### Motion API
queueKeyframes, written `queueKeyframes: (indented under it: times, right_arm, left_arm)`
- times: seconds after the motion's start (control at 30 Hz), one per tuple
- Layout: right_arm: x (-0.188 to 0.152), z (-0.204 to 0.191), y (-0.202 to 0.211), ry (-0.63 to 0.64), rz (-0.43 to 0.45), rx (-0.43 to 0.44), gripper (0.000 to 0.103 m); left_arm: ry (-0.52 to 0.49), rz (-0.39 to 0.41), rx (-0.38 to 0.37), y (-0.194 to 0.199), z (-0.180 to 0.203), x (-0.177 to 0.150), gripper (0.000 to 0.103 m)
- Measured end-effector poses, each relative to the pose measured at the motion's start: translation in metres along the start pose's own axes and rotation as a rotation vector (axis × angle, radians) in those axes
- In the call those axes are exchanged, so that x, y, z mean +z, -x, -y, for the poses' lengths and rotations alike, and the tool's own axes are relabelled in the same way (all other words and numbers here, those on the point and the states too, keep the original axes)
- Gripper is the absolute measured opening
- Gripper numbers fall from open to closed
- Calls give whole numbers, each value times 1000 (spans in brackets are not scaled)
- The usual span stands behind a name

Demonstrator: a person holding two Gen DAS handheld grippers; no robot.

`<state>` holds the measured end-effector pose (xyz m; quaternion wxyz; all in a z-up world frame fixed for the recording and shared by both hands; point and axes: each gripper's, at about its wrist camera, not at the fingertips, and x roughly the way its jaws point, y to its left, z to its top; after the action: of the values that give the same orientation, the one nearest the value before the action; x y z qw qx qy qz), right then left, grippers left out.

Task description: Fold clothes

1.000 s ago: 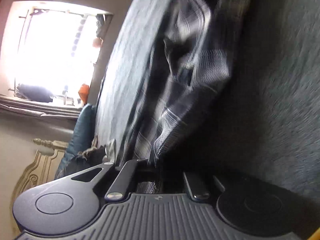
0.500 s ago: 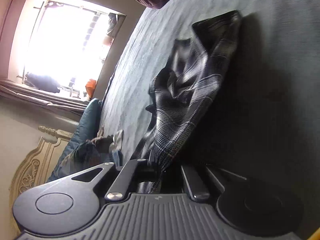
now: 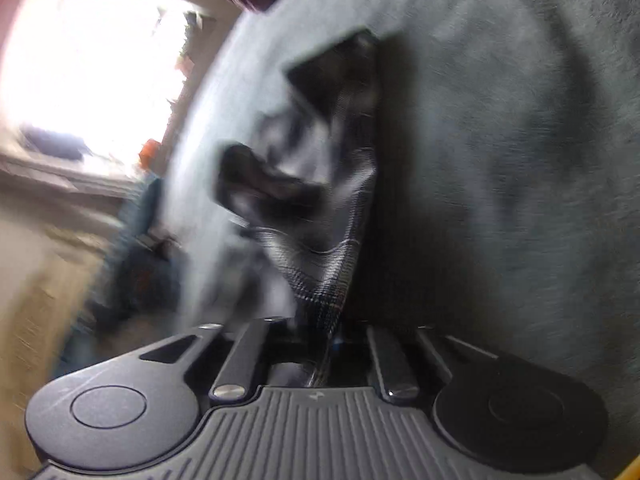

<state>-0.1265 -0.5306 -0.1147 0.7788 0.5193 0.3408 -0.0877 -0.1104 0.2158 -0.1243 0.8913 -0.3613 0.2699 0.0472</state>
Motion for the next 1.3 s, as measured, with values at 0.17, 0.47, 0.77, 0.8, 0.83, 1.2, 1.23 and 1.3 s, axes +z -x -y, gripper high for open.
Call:
queueKeyframes:
  times: [0.17,0.47,0.77,0.8,0.83,1.2,1.23,1.3]
  right_arm:
    - [-11,-28,56,262,62,-136,61]
    - [-82,-193,76,854,118,130,62]
    - [-291,-390,-117,1448,-302,522,59]
    - [-310,-399,-131,1501,-305,535,59]
    - [-330,-406,-147,1561,-312,546,59]
    - [-415,-410,-238,1805,-367,539,46]
    - [-416,-409,-238,1811,-361,554,45]
    - [-418,-407,-238,1822,-351,586,45]
  left_arm:
    - [-113,18,-7,11,-6,1,30]
    - [-20,39,-27,9,-35,36,47]
    - [-72,108,63,-10,-35,52,47]
    - [-92,109,77,-12,-35,51,47]
    - [-107,105,87,-14,-35,49,47]
    - [-286,131,97,-21,-39,28,48]
    - [-304,141,93,-21,-39,26,48]
    - [-333,154,84,-21,-39,24,48]
